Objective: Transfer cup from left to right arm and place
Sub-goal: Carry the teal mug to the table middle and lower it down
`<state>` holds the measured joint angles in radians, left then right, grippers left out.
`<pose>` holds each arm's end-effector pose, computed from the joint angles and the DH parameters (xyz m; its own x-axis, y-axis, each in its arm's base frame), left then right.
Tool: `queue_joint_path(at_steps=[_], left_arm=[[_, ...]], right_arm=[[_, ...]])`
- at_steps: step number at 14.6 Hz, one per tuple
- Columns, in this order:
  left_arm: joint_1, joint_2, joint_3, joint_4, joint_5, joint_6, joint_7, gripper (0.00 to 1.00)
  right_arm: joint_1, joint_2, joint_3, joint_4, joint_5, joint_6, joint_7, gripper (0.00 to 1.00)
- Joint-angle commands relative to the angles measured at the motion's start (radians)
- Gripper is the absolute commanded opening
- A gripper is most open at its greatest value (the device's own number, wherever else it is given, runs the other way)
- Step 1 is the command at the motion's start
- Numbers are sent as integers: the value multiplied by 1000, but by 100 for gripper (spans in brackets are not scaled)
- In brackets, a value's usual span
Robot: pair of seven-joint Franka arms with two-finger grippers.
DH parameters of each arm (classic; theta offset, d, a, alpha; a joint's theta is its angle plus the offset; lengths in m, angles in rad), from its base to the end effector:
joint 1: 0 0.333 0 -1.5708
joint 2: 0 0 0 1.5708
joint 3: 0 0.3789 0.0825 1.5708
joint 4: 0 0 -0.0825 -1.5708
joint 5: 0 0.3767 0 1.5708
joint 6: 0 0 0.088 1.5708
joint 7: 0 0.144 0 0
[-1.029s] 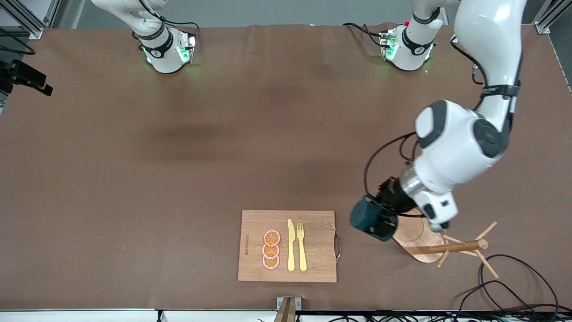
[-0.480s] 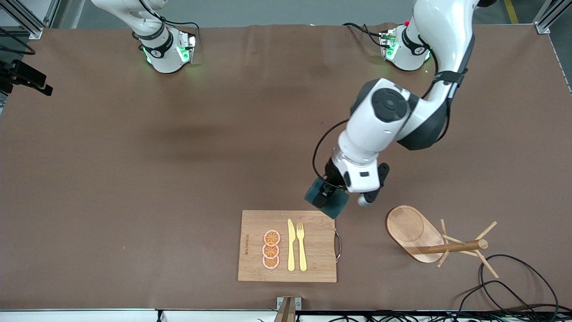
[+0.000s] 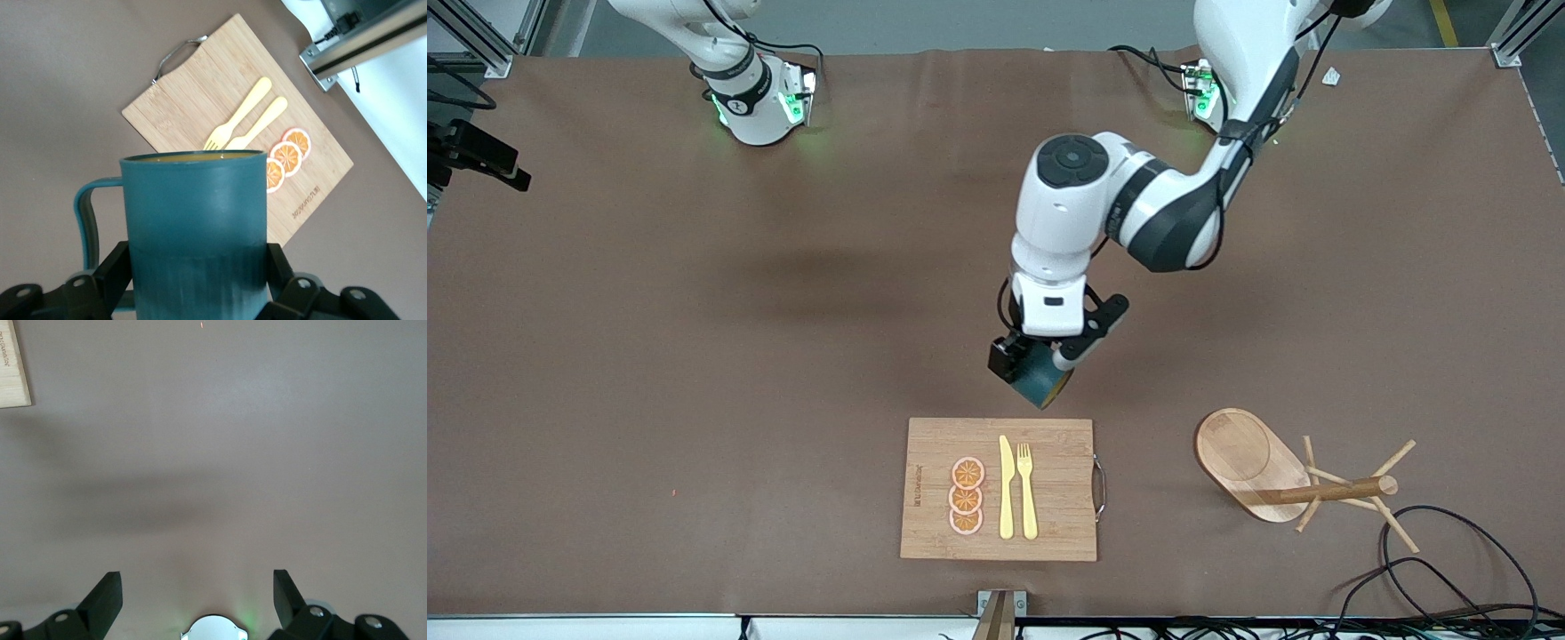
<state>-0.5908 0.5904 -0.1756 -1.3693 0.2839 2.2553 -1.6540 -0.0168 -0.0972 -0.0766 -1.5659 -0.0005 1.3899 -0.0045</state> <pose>0.5985 -0.5095 0.4289 0.6841 0.7157 0.1406 0.6583 -0.6889 0.3033 0.4858 -0.0481 0.6880 0.9930 -0.0876 -0.0790 -0.0885 -0.9961 -0.0073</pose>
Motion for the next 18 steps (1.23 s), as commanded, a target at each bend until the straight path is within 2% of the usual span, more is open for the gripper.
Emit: queue_joint_path(at_steps=[1, 11, 18], left_arm=[[-52, 9, 11, 4, 87, -8, -52, 84], [-207, 74, 21, 3, 411, -25, -286, 84], [-313, 155, 22, 4, 728, -121, -463, 84]], right_arm=[[-12, -4, 8, -5, 4, 3, -8, 100], [-12, -6, 9, -8, 5, 15, -54, 100], [-11, -6, 9, -8, 14, 6, -49, 100]])
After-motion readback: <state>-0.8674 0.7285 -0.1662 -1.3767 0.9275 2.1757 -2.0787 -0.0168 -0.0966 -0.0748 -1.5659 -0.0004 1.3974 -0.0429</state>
